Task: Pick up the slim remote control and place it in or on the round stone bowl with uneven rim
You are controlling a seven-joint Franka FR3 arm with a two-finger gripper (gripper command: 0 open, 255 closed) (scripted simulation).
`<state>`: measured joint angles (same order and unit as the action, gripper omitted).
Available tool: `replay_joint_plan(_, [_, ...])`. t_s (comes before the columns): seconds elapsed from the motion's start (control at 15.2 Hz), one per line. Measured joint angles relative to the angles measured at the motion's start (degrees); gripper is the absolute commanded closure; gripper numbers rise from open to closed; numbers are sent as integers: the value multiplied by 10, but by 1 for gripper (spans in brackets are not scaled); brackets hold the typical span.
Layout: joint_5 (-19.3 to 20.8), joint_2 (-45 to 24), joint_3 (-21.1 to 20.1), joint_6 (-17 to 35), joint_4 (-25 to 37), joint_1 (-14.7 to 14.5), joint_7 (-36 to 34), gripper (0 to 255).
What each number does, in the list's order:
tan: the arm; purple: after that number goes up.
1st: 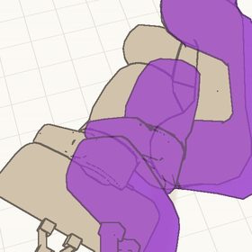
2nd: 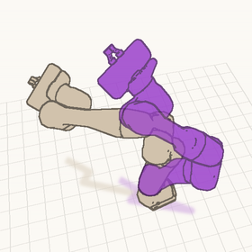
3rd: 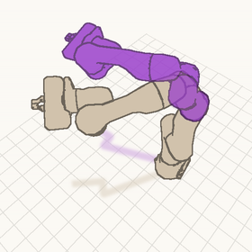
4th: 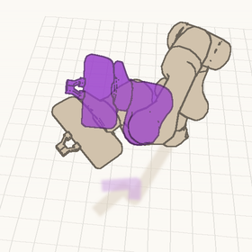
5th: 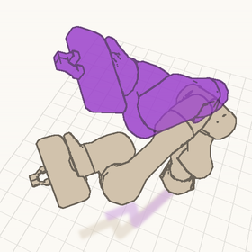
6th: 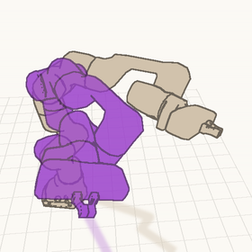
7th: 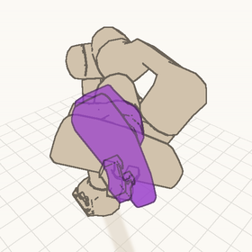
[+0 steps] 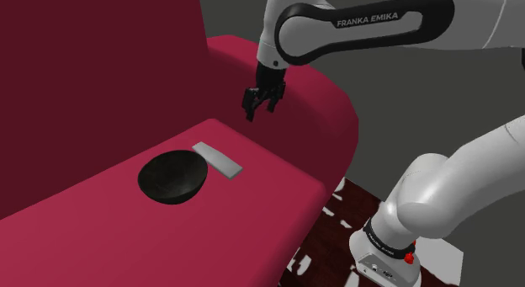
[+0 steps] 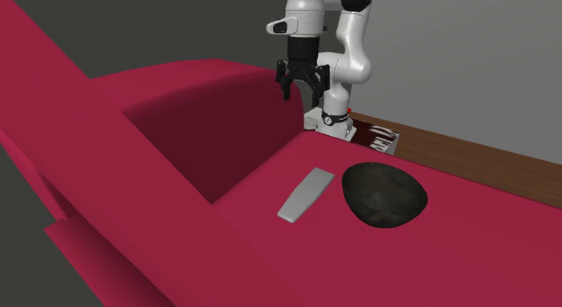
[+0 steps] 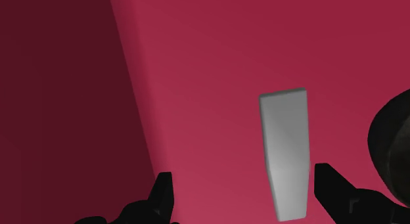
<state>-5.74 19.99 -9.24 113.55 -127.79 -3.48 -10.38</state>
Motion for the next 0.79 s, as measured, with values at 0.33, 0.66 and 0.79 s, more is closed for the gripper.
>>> replay_joint_plan(0.33, [21, -97, -28, 51, 30, -8, -26, 0])
replay_joint_plan(0.66, [57, -206, -50, 86, 84, -19, -59, 0])
replay_joint_plan(0.79, [74, -251, -57, 90, 116, -28, -77, 0])
